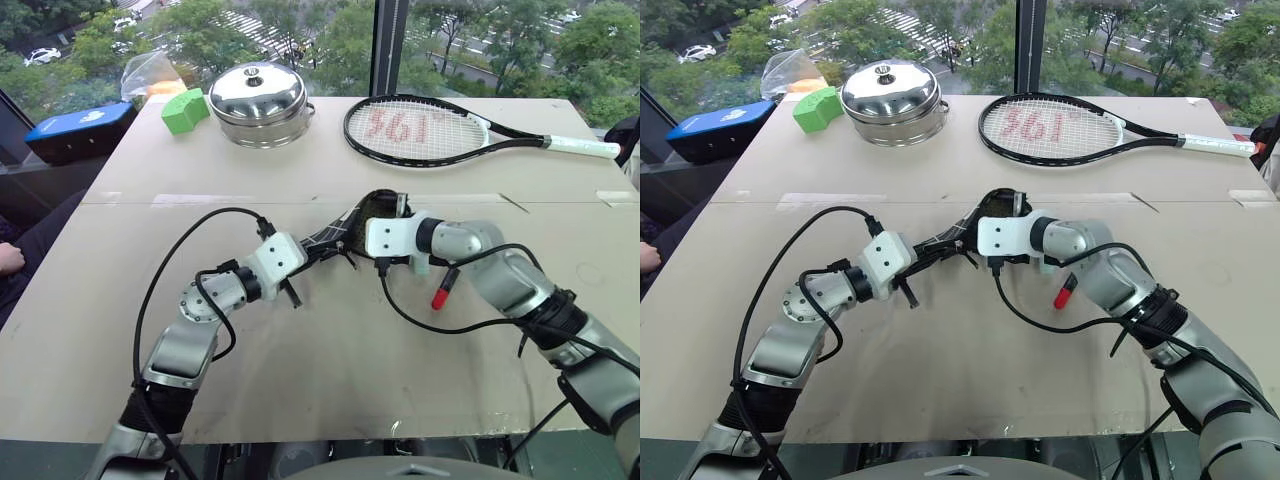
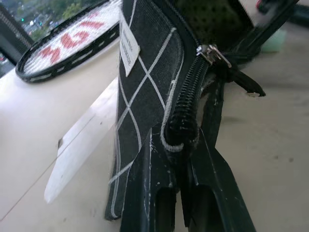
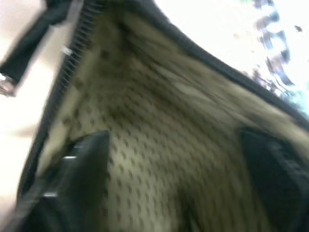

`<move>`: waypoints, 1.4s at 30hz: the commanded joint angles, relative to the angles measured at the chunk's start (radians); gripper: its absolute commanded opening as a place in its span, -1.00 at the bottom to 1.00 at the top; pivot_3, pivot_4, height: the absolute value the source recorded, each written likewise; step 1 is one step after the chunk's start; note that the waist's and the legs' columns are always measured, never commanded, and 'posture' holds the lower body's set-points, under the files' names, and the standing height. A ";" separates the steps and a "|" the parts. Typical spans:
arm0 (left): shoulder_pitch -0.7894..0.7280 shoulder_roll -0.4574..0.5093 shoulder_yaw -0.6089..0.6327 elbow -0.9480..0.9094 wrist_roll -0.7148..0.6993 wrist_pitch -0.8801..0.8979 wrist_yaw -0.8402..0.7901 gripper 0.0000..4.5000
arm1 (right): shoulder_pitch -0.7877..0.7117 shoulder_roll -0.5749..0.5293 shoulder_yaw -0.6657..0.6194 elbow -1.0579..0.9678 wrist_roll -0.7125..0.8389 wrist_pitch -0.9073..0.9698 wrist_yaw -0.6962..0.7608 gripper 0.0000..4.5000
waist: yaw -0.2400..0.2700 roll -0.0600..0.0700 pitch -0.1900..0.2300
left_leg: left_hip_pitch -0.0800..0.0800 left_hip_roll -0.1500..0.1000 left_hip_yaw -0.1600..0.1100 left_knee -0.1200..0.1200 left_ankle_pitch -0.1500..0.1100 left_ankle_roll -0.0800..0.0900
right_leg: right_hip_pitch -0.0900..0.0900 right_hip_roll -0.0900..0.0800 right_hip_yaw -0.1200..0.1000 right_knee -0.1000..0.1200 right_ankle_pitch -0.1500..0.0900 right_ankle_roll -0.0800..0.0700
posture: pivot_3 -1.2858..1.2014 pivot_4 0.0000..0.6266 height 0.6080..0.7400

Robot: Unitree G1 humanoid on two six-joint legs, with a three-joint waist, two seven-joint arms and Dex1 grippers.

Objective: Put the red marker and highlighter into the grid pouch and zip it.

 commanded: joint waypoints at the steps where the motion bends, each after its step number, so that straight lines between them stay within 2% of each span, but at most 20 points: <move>1: -0.017 0.006 0.037 0.022 -0.011 0.011 0.017 -1.00 | 0.111 0.025 -0.224 -0.230 0.164 0.267 0.038 0.98 | 0.004 -0.001 0.000 | 0.000 0.000 -0.001 0.000 0.000 0.000 | 0.000 0.000 -0.001 0.000 0.000 0.000 | 0.03 -0.52 1.00; 7: -0.038 0.011 0.067 0.066 -0.017 0.014 0.024 -1.00 | 0.262 0.132 -0.470 -0.536 0.349 0.771 -0.012 0.98 | 0.000 0.000 0.000 | 0.000 0.000 -0.002 0.000 -0.001 0.001 | 0.000 0.000 -0.001 0.001 0.000 0.000 | 0.03 -0.52 1.00; 9: -0.043 0.011 0.071 0.076 -0.017 0.008 0.022 -1.00 | 0.285 0.120 -0.426 -0.591 0.287 0.932 -0.088 0.98 | 0.000 0.000 0.000 | 0.000 0.000 -0.003 0.000 -0.002 0.004 | 0.000 0.000 -0.002 0.001 0.000 0.000 | 0.03 -0.52 1.00; 11: -0.047 0.010 0.071 0.081 -0.018 0.000 0.018 -1.00 | 0.280 0.194 -0.434 -0.575 0.280 1.084 -0.162 0.98 | 0.000 -0.001 -0.001 | 0.000 0.000 -0.003 0.000 -0.002 0.004 | 0.000 -0.001 -0.002 0.002 0.000 -0.001 | 0.03 -0.52 1.00; 15: -0.048 0.010 0.067 0.075 -0.020 -0.010 0.012 -1.00 | 0.268 0.333 -0.452 -0.469 0.284 1.184 -0.268 0.98 | -0.002 0.000 0.000 | 0.000 0.000 -0.003 0.000 -0.003 0.004 | 0.000 0.000 -0.001 0.002 0.000 -0.001 | 0.03 -0.52 1.00; 18: -0.036 0.012 0.062 0.051 -0.020 -0.012 0.007 -1.00 | 0.276 0.355 -0.438 -0.345 0.253 1.122 -0.347 0.98 | 0.000 0.000 0.000 | 0.000 0.000 -0.003 0.000 -0.002 0.003 | 0.000 0.000 -0.001 0.002 0.000 -0.001 | 0.03 -0.52 1.00; 21: -0.015 0.011 0.060 0.013 -0.027 0.000 0.006 -1.00 | 0.282 0.367 -0.460 -0.330 0.279 1.100 -0.355 0.41 | -0.001 -0.001 -0.001 | 0.000 -0.001 -0.002 0.000 0.000 0.001 | 0.000 -0.001 -0.001 0.001 0.000 -0.001 | 0.03 -0.52 1.00; 23: -0.007 0.010 0.060 -0.003 -0.030 0.008 0.008 -1.00 | 0.282 0.354 -0.463 -0.339 0.288 1.100 -0.356 -0.08 | 0.000 -0.001 -0.001 | 0.000 -0.001 -0.002 0.000 0.000 0.001 | 0.000 -0.001 -0.001 0.001 0.000 0.000 | 0.03 -0.52 1.00; 25: -0.004 0.009 0.061 -0.012 -0.034 0.016 0.011 -1.00 | 0.279 0.323 -0.455 -0.354 0.293 1.097 -0.351 -0.52 | 0.001 -0.001 -0.001 | 0.000 -0.001 -0.003 0.000 0.000 0.001 | 0.000 -0.001 -0.001 0.001 0.000 0.000 | 0.03 -0.52 1.00; 26: -0.004 0.008 0.061 -0.014 -0.036 0.018 0.012 -1.00 | 0.274 0.291 -0.447 -0.372 0.296 1.092 -0.340 -0.65 | 0.002 -0.001 -0.001 | 0.000 -0.001 -0.003 0.000 -0.001 0.001 | 0.000 -0.001 -0.001 0.001 0.000 0.000 | 0.03 -0.52 1.00; 30: -0.007 0.004 0.061 -0.019 -0.039 0.027 0.014 -1.00 | 0.264 0.067 -0.398 -0.495 0.331 1.036 -0.229 -0.67 | 0.001 0.001 0.001 | -0.002 -0.002 -0.003 0.000 -0.001 0.002 | 0.000 -0.002 -0.001 -0.001 0.000 0.000 | 0.03 -0.52 1.00; 33: -0.016 0.006 0.063 -0.011 -0.040 0.028 0.011 -1.00 | 0.261 -0.181 -0.386 -0.627 0.401 0.988 -0.055 -0.67 | -0.001 0.001 0.001 | -0.001 -0.002 -0.003 -0.001 -0.001 0.002 | -0.001 -0.001 -0.001 -0.001 0.000 0.000 | 0.03 -0.52 1.00; 35: -0.021 0.006 0.059 -0.005 -0.037 0.024 0.006 -1.00 | 0.239 -0.299 -0.381 -0.670 0.428 0.944 0.024 -0.67 | -0.003 0.001 0.002 | -0.001 -0.001 -0.004 -0.001 -0.003 0.005 | 0.000 0.001 -0.002 -0.002 -0.001 0.001 | 0.03 -0.52 1.00; 38: -0.026 0.004 0.048 0.001 -0.033 0.017 0.001 -1.00 | 0.183 -0.394 -0.342 -0.666 0.423 0.872 0.079 -0.67 | -0.007 0.000 0.002 | 0.000 0.000 -0.004 -0.003 -0.003 0.005 | 0.000 0.001 -0.001 -0.002 -0.002 0.003 | 0.03 -0.52 1.00; 42: -0.035 0.003 0.028 0.004 -0.021 -0.003 -0.009 -1.00 | 0.064 -0.403 -0.232 -0.613 0.386 0.794 0.122 -0.67 | -0.009 0.000 0.003 | 0.000 0.000 -0.003 -0.001 -0.003 0.005 | 0.000 0.000 -0.001 -0.002 -0.003 0.004 | 0.03 -0.52 1.00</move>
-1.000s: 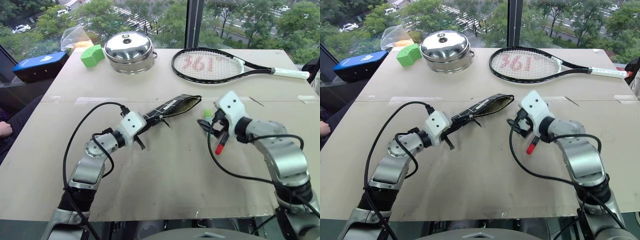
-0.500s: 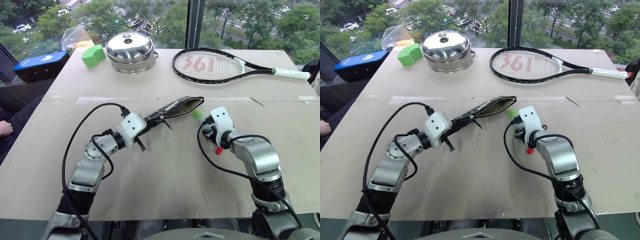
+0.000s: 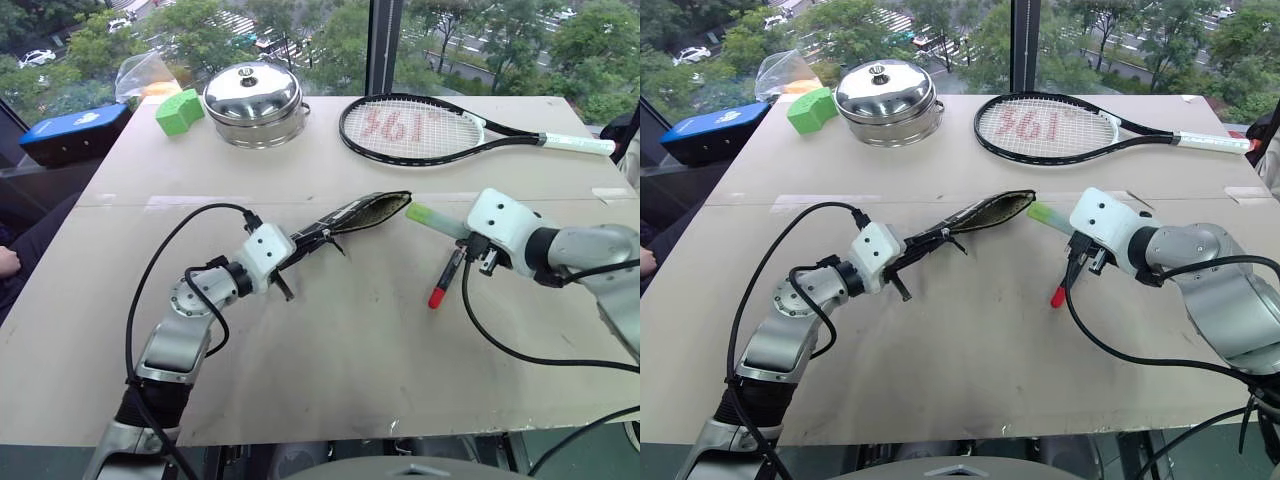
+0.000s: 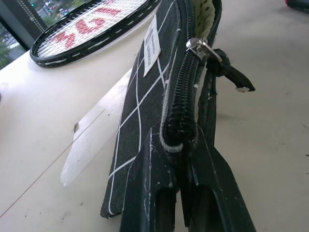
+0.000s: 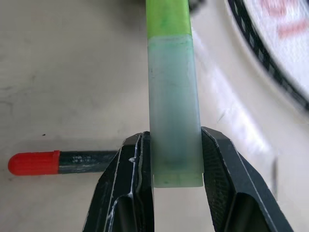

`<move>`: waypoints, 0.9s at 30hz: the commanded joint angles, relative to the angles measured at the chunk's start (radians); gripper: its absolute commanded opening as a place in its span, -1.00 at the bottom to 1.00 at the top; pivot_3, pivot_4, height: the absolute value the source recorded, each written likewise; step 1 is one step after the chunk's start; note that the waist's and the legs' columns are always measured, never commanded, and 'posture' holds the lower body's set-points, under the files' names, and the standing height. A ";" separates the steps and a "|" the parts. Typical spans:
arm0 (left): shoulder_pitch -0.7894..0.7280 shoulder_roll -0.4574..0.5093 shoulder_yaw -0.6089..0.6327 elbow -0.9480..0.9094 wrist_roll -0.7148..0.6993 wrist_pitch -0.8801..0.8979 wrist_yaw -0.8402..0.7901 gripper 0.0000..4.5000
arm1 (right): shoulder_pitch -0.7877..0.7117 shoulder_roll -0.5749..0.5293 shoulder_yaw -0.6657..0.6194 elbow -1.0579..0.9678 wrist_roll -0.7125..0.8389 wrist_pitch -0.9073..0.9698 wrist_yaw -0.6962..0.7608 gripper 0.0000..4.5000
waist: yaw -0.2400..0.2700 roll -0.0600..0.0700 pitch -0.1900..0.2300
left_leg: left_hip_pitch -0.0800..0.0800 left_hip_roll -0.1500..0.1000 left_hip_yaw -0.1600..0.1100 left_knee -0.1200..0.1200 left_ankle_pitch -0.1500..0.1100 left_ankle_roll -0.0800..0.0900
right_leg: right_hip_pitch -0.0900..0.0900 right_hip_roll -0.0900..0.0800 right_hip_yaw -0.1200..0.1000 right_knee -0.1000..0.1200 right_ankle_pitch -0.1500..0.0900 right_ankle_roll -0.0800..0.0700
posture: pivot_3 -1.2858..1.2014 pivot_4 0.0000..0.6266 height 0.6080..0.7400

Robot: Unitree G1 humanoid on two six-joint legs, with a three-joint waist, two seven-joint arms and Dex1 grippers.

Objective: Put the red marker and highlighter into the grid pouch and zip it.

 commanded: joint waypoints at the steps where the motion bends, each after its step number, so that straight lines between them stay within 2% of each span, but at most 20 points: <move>1: -0.020 0.001 -0.013 -0.021 0.001 -0.035 -0.010 -1.00 | -0.088 -0.008 0.086 0.025 -0.044 -0.092 0.045 -0.67 | 0.001 -0.001 0.000 | 0.000 0.000 0.000 0.000 0.000 0.000 | 0.000 0.000 0.000 0.000 0.000 0.000 | 0.03 -0.52 1.00; 6: -0.018 0.003 -0.041 -0.040 0.012 -0.062 -0.025 -1.00 | -0.195 0.026 0.249 0.146 -0.163 -0.228 0.084 -0.67 | 0.010 -0.001 0.000 | -0.001 0.000 -0.001 0.001 0.001 -0.002 | 0.000 -0.001 -0.001 0.000 0.002 -0.004 | 0.03 -0.52 1.00; 10: 0.004 -0.004 -0.071 -0.072 0.019 -0.079 -0.031 -1.00 | -0.302 0.098 0.420 0.305 -0.328 -0.467 0.143 -0.67 | 0.006 -0.001 0.000 | -0.001 -0.001 0.001 0.001 0.003 -0.005 | 0.000 -0.001 0.000 0.000 0.002 -0.003 | 0.03 -0.52 1.00; 14: 0.012 -0.007 -0.091 -0.085 0.028 -0.089 -0.032 -1.00 | -0.352 0.191 0.468 0.463 -0.458 -0.652 0.106 -0.67 | 0.001 0.000 0.001 | 0.000 0.000 0.001 0.001 0.003 -0.005 | 0.000 0.000 0.000 0.000 0.002 -0.003 | 0.03 -0.52 1.00; 16: 0.014 -0.014 -0.093 -0.088 0.029 -0.082 -0.024 -1.00 | -0.354 0.235 0.449 0.516 -0.443 -0.690 0.144 -0.19 | 0.006 -0.001 0.001 | -0.001 -0.001 0.001 0.001 0.003 -0.005 | 0.000 0.000 0.000 0.001 0.002 -0.003 | 0.03 -0.52 1.00; 17: 0.013 -0.017 -0.092 -0.088 0.029 -0.077 -0.020 -1.00 | -0.343 0.238 0.432 0.518 -0.434 -0.698 0.163 -0.03 | 0.009 -0.001 0.001 | -0.001 0.000 0.001 0.001 0.003 -0.005 | 0.000 0.000 -0.001 0.001 0.002 -0.003 | 0.03 -0.52 1.00; 21: 0.016 -0.024 -0.075 -0.078 0.031 -0.060 0.005 -1.00 | -0.259 0.234 0.271 0.404 -0.339 -0.543 0.203 0.86 | 0.013 -0.001 0.000 | -0.002 -0.001 0.001 0.002 0.003 -0.005 | 0.001 -0.001 -0.001 0.000 0.002 -0.003 | 0.03 -0.52 1.00; 22: 0.014 -0.028 -0.066 -0.073 0.026 -0.049 0.016 -1.00 | -0.228 0.238 0.197 0.348 -0.281 -0.432 0.220 0.97 | 0.012 -0.001 0.000 | -0.002 -0.001 0.001 0.002 0.003 -0.005 | 0.001 -0.001 -0.001 0.000 0.002 -0.003 | 0.03 -0.52 1.00; 27: 0.009 -0.037 -0.043 -0.053 0.030 -0.029 0.055 -1.00 | -0.065 0.305 -0.182 0.041 -0.051 0.178 0.226 0.97 | 0.012 -0.001 0.000 | -0.001 0.000 -0.001 0.002 0.003 -0.005 | 0.001 -0.002 -0.002 0.002 0.003 -0.004 | 0.03 -0.52 1.00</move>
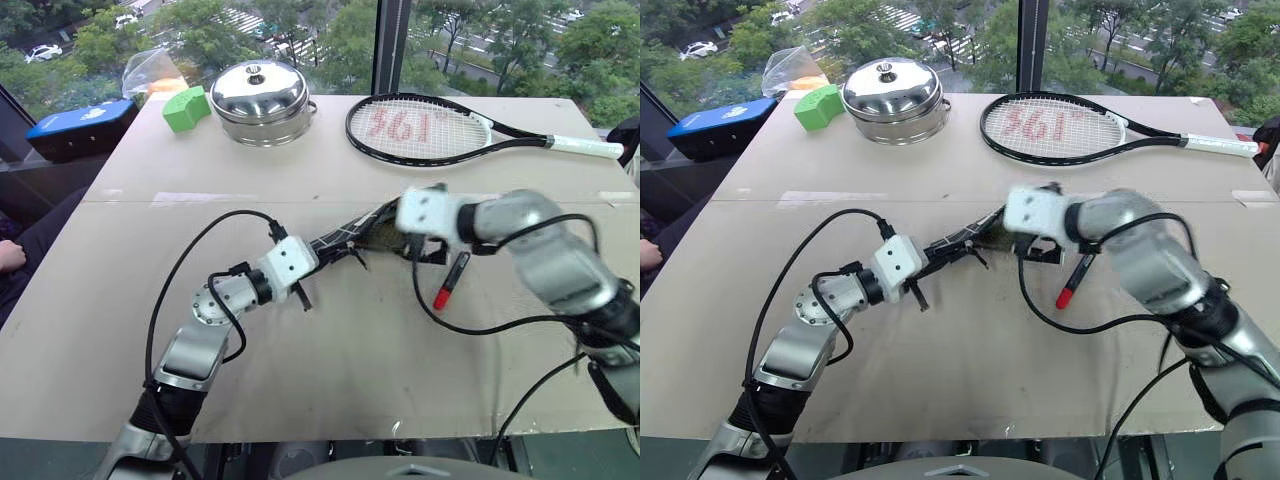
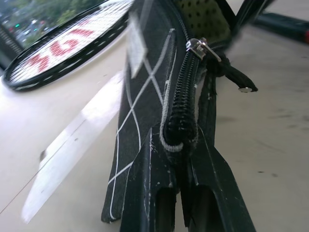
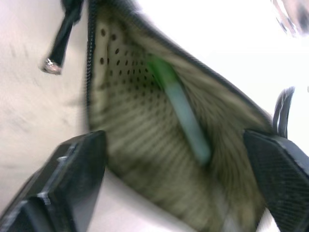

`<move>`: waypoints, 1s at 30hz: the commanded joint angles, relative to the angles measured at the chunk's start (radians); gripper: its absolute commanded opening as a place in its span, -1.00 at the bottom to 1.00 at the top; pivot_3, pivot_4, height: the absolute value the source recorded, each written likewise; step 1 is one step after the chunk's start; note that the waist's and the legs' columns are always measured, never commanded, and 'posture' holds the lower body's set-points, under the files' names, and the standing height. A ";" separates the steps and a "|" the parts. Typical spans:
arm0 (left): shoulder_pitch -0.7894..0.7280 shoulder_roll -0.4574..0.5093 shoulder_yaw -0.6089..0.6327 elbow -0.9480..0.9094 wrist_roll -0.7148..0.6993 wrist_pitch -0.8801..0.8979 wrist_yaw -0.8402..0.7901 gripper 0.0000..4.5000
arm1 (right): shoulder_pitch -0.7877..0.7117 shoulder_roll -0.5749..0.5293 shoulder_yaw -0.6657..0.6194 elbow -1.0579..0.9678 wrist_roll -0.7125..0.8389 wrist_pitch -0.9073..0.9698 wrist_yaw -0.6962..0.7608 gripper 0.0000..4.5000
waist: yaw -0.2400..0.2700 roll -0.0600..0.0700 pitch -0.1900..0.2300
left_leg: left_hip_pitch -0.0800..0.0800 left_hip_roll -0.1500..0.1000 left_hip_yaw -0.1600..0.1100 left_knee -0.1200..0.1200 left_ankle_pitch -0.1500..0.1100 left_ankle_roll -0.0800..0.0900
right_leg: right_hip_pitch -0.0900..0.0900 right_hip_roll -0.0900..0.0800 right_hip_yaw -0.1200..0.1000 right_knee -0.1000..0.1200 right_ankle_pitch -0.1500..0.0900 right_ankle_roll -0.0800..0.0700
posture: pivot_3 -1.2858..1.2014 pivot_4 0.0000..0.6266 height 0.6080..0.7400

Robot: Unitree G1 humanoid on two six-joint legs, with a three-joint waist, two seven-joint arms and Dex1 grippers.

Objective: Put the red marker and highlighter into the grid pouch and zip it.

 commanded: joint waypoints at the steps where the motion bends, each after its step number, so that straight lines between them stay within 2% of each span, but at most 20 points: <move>1: -0.007 -0.005 0.031 -0.010 -0.001 0.001 0.029 -1.00 | 0.086 0.043 -0.234 -0.228 0.112 0.388 -0.030 0.97 | 0.001 -0.001 -0.001 | 0.000 0.000 -0.001 0.000 0.000 0.001 | 0.000 0.000 0.000 0.000 0.000 0.000 | 0.03 -0.52 1.00; 4: -0.016 -0.003 0.029 0.005 0.001 -0.005 0.030 -1.00 | 0.199 0.180 -0.328 -0.343 0.044 0.625 -0.213 0.97 | -0.002 0.000 -0.001 | 0.000 0.000 -0.002 -0.001 -0.003 0.004 | 0.000 -0.006 -0.002 0.001 0.000 -0.001 | 0.03 -0.52 1.00; 6: -0.021 -0.002 0.024 0.012 0.001 -0.010 0.028 -1.00 | 0.281 0.270 -0.345 -0.364 -0.020 0.652 -0.358 0.97 | -0.001 -0.001 -0.002 | 0.000 0.000 -0.002 -0.001 -0.003 0.004 | 0.000 -0.006 -0.002 0.001 0.000 -0.001 | 0.03 -0.52 1.00; 10: -0.040 -0.003 0.010 0.033 -0.003 -0.022 0.009 -1.00 | 0.396 0.530 -0.345 -0.355 -0.125 0.652 -0.593 0.97 | -0.002 0.001 -0.001 | 0.000 -0.001 -0.001 -0.001 -0.002 0.003 | -0.001 -0.002 -0.002 0.003 0.000 0.000 | 0.03 -0.52 1.00; 15: -0.050 -0.007 -0.006 0.039 0.000 -0.034 -0.005 -1.00 | 0.436 0.605 -0.306 -0.258 -0.160 0.652 -0.717 0.97 | -0.003 0.000 -0.001 | 0.000 -0.001 0.001 -0.001 0.000 0.000 | -0.002 0.000 0.002 0.003 0.000 0.000 | 0.03 -0.52 1.00; 18: -0.053 -0.004 -0.003 0.041 -0.001 -0.037 -0.009 -1.00 | 0.459 0.613 -0.296 -0.232 -0.143 0.652 -0.739 0.62 | -0.003 -0.002 -0.003 | 0.001 -0.002 0.000 -0.001 0.000 -0.001 | -0.002 0.001 0.001 0.003 0.000 0.000 | 0.03 -0.52 1.00; 19: -0.051 -0.002 0.000 0.039 -0.002 -0.037 -0.010 -1.00 | 0.468 0.613 -0.297 -0.234 -0.137 0.652 -0.743 0.43 | -0.003 -0.003 -0.003 | 0.001 -0.001 0.000 -0.001 0.000 -0.001 | -0.002 0.001 0.002 0.003 0.000 0.000 | 0.03 -0.52 1.00; 22: -0.040 0.001 0.008 0.030 -0.003 -0.033 -0.007 -1.00 | 0.483 0.560 -0.284 -0.267 -0.114 0.652 -0.735 -0.21 | -0.002 -0.003 -0.004 | 0.001 -0.001 0.000 -0.002 0.000 -0.001 | -0.002 0.002 0.002 0.003 -0.001 0.000 | 0.03 -0.52 1.00; 25: -0.027 -0.003 0.012 0.019 -0.008 -0.023 0.000 -1.00 | 0.463 0.418 -0.260 -0.325 -0.054 0.652 -0.683 -0.84 | 0.000 -0.002 -0.003 | 0.001 -0.001 0.000 -0.001 0.000 0.000 | 0.000 0.001 0.001 0.001 -0.002 0.002 | 0.03 -0.52 1.00; 26: -0.023 -0.006 0.012 0.014 -0.010 -0.020 0.001 -1.00 | 0.456 0.313 -0.234 -0.357 -0.021 0.583 -0.624 -0.91 | 0.000 -0.002 -0.003 | 0.001 -0.002 0.000 -0.001 -0.001 0.001 | -0.001 0.001 0.001 0.000 -0.002 0.002 | 0.03 -0.52 1.00; 27: -0.020 -0.007 0.012 0.011 -0.011 -0.018 0.001 -1.00 | 0.452 0.239 -0.217 -0.377 0.005 0.531 -0.584 -0.91 | 0.000 -0.001 -0.002 | 0.000 -0.002 0.000 -0.001 -0.001 0.002 | 0.000 0.001 0.002 0.000 -0.002 0.002 | 0.03 -0.52 1.00; 30: -0.019 -0.007 0.009 0.009 -0.014 -0.015 -0.005 -1.00 | 0.404 -0.077 -0.147 -0.422 0.071 0.349 -0.403 -0.91 | -0.006 0.002 0.000 | 0.001 -0.002 0.000 -0.002 -0.003 0.005 | -0.001 0.001 0.002 -0.001 -0.002 0.003 | 0.03 -0.52 1.00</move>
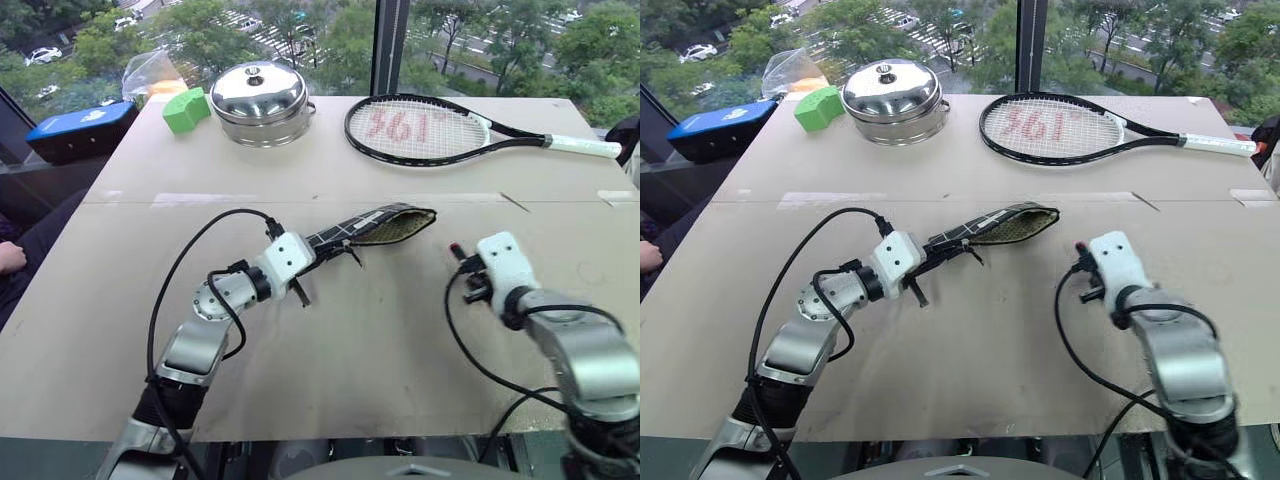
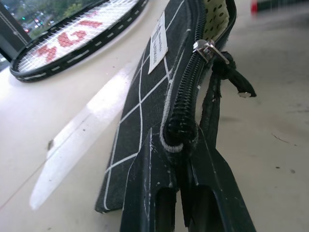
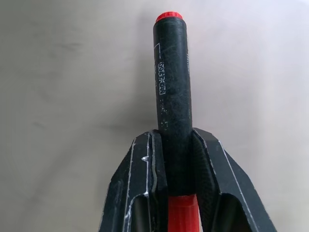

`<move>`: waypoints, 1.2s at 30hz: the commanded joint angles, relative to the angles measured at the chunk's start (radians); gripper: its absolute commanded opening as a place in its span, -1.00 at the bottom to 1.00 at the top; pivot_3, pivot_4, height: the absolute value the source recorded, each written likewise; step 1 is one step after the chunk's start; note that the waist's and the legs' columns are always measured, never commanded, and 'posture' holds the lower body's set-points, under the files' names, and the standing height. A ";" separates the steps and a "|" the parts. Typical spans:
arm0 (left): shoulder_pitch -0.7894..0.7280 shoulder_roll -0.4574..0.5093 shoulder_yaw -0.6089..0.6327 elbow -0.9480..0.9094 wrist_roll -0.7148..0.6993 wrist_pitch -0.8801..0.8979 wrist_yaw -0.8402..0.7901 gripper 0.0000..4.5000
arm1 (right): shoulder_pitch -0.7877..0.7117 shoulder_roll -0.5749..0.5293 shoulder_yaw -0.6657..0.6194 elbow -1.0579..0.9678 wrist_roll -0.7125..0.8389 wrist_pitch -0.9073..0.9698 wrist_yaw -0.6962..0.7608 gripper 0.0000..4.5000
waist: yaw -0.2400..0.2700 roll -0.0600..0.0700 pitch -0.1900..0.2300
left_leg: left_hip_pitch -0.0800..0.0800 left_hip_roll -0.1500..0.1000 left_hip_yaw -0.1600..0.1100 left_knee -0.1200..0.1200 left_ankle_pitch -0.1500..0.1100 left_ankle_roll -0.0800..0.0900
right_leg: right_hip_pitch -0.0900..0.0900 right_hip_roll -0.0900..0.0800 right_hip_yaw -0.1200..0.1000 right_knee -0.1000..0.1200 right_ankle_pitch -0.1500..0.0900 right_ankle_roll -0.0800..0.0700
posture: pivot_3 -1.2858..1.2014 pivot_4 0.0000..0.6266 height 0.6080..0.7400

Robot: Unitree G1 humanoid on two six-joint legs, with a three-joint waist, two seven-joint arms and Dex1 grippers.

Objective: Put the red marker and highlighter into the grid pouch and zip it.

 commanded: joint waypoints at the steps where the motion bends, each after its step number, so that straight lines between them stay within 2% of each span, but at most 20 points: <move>1: -0.006 0.002 0.013 -0.037 -0.012 -0.003 -0.001 -1.00 | -0.071 -0.244 0.062 -0.064 0.060 -0.216 0.182 -0.91 | -0.002 0.000 0.000 | 0.000 0.000 0.000 -0.001 0.000 0.000 | 0.000 0.000 0.000 0.000 0.000 0.000 | 0.03 -0.52 1.00; 4: -0.020 -0.002 0.003 -0.031 -0.010 -0.002 -0.007 -1.00 | -0.215 -0.422 0.202 0.030 0.007 -0.464 0.309 -0.91 | -0.008 0.000 0.001 | 0.001 0.001 0.000 -0.001 0.000 0.000 | -0.001 0.002 0.001 0.000 -0.001 0.001 | 0.03 -0.52 1.00; 6: -0.027 -0.005 -0.003 -0.029 -0.010 -0.003 -0.010 -1.00 | -0.305 -0.440 0.287 0.109 -0.039 -0.581 0.351 -0.91 | -0.013 -0.003 0.001 | 0.001 0.001 -0.001 -0.001 0.000 0.000 | 0.000 0.002 0.000 0.000 -0.001 0.001 | 0.03 -0.52 1.00; 11: -0.039 -0.009 -0.017 -0.039 -0.007 -0.003 -0.021 -1.00 | -0.494 -0.371 0.471 0.311 -0.186 -0.787 0.439 -0.91 | -0.018 -0.004 0.003 | 0.001 0.001 0.000 0.000 0.000 0.000 | 0.000 0.001 0.000 0.000 -0.001 0.001 | 0.03 -0.52 1.00; 15: -0.048 -0.007 -0.033 -0.057 -0.002 -0.008 -0.031 -1.00 | -0.619 -0.247 0.594 0.520 -0.339 -1.022 0.430 -0.91 | -0.019 -0.004 0.003 | 0.000 0.001 0.001 0.001 0.003 -0.005 | 0.000 0.000 0.001 0.000 0.002 -0.002 | 0.03 -0.52 1.00; 17: -0.046 -0.010 -0.040 -0.069 0.000 -0.005 -0.030 -1.00 | -0.654 -0.195 0.627 0.611 -0.391 -1.123 0.438 -0.91 | -0.021 -0.004 0.003 | 0.001 0.001 0.002 0.001 0.003 -0.005 | 0.000 0.000 0.001 0.000 0.002 -0.002 | 0.03 -0.52 1.00; 20: -0.045 -0.016 -0.045 -0.083 -0.002 0.007 -0.023 -1.00 | -0.667 -0.130 0.611 0.699 -0.377 -1.197 0.476 -0.91 | -0.015 -0.004 0.003 | 0.001 0.001 0.002 0.000 0.003 -0.005 | 0.000 0.001 0.000 0.000 0.002 -0.002 | 0.03 -0.52 1.00; 21: -0.044 -0.018 -0.045 -0.086 -0.002 0.010 -0.022 -1.00 | -0.667 -0.123 0.600 0.714 -0.384 -1.216 0.479 -0.46 | -0.014 -0.005 0.003 | 0.001 0.001 0.002 0.001 0.003 -0.005 | 0.000 0.000 0.000 0.000 0.002 -0.002 | 0.03 -0.52 1.00; 22: -0.042 -0.020 -0.042 -0.088 -0.004 0.017 -0.018 -1.00 | -0.662 -0.115 0.573 0.718 -0.390 -1.219 0.464 -0.30 | -0.012 -0.004 0.003 | 0.000 0.001 0.002 0.001 0.003 -0.005 | 0.001 0.000 0.000 0.000 0.002 -0.002 | 0.03 -0.52 1.00; 24: -0.037 -0.023 -0.034 -0.090 -0.009 0.030 -0.011 -1.00 | -0.634 -0.095 0.497 0.679 -0.339 -1.145 0.480 0.12 | -0.011 -0.004 0.003 | 0.000 0.001 0.002 0.001 0.003 -0.005 | 0.001 0.000 0.001 0.000 0.002 -0.002 | 0.03 -0.52 1.00; 26: -0.035 -0.023 -0.027 -0.090 -0.007 0.038 -0.004 -1.00 | -0.580 -0.108 0.403 0.565 -0.238 -0.983 0.560 0.53 | -0.006 -0.004 0.003 | 0.000 0.001 0.002 0.002 0.003 -0.005 | 0.001 0.000 0.001 0.001 0.002 -0.002 | 0.03 -0.52 1.00; 32: -0.041 -0.028 -0.015 -0.080 -0.008 0.058 0.011 -1.00 | -0.454 -0.057 -0.002 0.203 0.193 -0.230 0.705 0.53 | 0.004 -0.004 0.003 | 0.000 0.001 0.000 0.002 0.003 -0.005 | 0.001 -0.001 -0.001 0.002 0.002 -0.003 | 0.03 -0.52 1.00; 33: -0.045 -0.028 -0.015 -0.076 -0.009 0.058 0.011 -1.00 | -0.436 -0.038 -0.038 0.163 0.235 -0.143 0.701 0.53 | 0.004 -0.004 0.003 | 0.000 0.001 0.000 0.002 0.002 -0.004 | 0.001 -0.001 -0.001 0.002 0.002 -0.003 | 0.03 -0.52 1.00; 36: -0.057 -0.029 -0.018 -0.069 -0.011 0.058 0.008 -1.00 | -0.397 0.108 -0.118 0.082 0.302 0.092 0.620 0.53 | 0.002 -0.005 0.002 | 0.001 0.001 -0.002 0.001 0.000 0.000 | 0.001 -0.007 -0.002 0.003 0.002 -0.004 | 0.03 -0.52 1.00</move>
